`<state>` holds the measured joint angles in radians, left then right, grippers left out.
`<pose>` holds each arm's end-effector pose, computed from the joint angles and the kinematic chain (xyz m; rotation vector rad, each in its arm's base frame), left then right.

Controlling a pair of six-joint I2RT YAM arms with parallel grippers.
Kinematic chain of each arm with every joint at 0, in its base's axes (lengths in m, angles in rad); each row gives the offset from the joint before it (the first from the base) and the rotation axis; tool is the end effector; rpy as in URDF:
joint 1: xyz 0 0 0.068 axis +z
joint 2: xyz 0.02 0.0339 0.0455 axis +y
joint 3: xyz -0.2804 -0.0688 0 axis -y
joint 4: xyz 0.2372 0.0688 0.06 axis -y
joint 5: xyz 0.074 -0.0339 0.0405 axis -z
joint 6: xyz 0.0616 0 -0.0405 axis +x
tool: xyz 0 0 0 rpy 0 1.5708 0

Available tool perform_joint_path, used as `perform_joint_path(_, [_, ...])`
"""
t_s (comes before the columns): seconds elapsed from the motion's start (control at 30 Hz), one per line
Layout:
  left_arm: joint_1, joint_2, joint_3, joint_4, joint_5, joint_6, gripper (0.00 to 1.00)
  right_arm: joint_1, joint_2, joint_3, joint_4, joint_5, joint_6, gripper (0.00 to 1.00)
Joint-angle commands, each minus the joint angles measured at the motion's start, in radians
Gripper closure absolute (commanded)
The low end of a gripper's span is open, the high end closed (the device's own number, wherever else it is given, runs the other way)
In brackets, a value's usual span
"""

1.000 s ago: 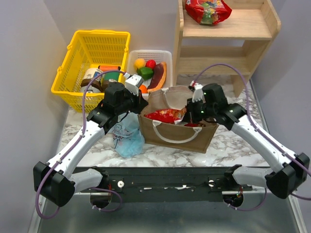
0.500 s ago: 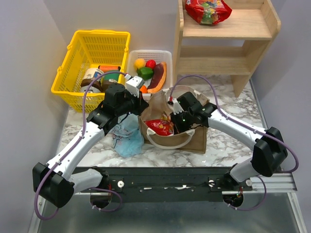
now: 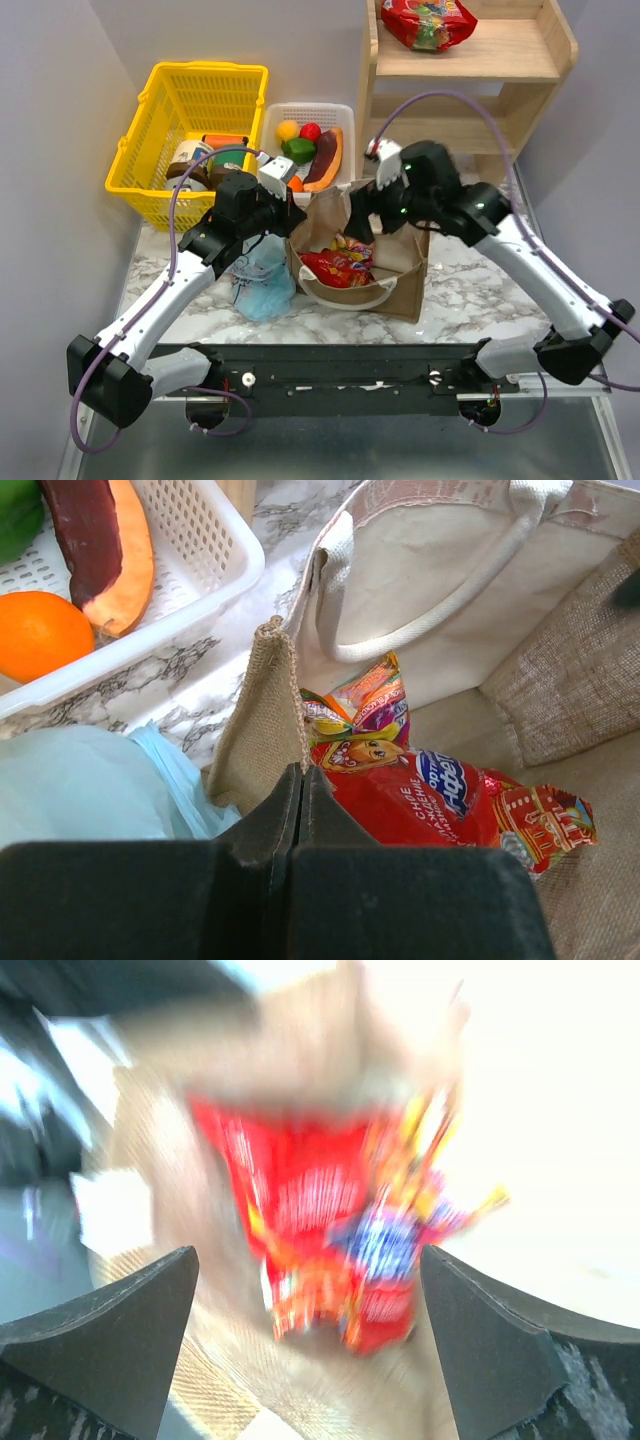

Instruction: Place the mixed food into the grocery bags and tie them

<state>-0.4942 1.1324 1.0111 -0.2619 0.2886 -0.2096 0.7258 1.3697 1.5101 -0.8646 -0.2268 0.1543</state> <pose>0.2268 -0.1421 0.3485 0.4784 1.9541 -0.7390 0.2084 0.2034 0.3921 -0.7863 2.2441 0.7005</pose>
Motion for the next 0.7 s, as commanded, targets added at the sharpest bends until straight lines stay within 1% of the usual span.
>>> perform_joint_path(0.0, [-0.003, -0.002, -0.014, 0.016, -0.006, 0.009, 1.0, -0.023, -0.047, 0.177, 0.086, 0.359, -0.096, 0.0])
perform_joint_path(0.03, [-0.003, 0.001, -0.012, 0.015, -0.003, 0.009, 1.0, -0.046, -0.034, 0.229, 0.114, 0.383, -0.131, 0.0])
perform_joint_path(0.07, [-0.004, 0.003, -0.011, 0.013, 0.001, 0.007, 1.0, -0.084, -0.021, 0.255, 0.145, 0.385, -0.128, 0.0])
perform_joint_path(0.1, [-0.004, 0.003, -0.009, 0.01, 0.003, 0.007, 1.0, -0.189, -0.005, 0.283, 0.189, 0.292, -0.116, 0.0])
perform_joint_path(0.13, [-0.006, 0.003, -0.009, 0.01, 0.003, 0.007, 1.0, -0.245, 0.014, 0.345, 0.209, 0.234, -0.08, 0.0])
perform_joint_path(0.2, [-0.007, -0.008, -0.009, 0.013, -0.002, 0.007, 1.0, -0.354, 0.08, 0.413, 0.252, 0.131, -0.056, 0.0])
perform_joint_path(0.23, [-0.007, -0.01, -0.011, 0.013, -0.003, 0.009, 1.0, -0.374, 0.109, 0.455, 0.253, 0.12, -0.061, 0.0])
perform_joint_path(0.27, [-0.009, -0.016, -0.012, 0.013, -0.009, 0.01, 1.0, -0.39, 0.161, 0.543, 0.251, 0.112, -0.068, 0.0])
perform_joint_path(0.37, [-0.009, -0.026, -0.008, 0.004, -0.028, 0.021, 1.0, -0.434, 0.225, 0.677, 0.26, 0.093, -0.076, 0.0])
perform_joint_path(0.5, [-0.009, -0.036, -0.006, 0.0, -0.042, 0.03, 1.0, -0.52, 0.299, 0.729, 0.35, 0.081, -0.038, 0.0])
perform_joint_path(0.67, [-0.009, -0.029, -0.005, -0.002, -0.034, 0.029, 1.0, -0.617, 0.371, 0.753, 0.424, -0.02, 0.031, 0.0])
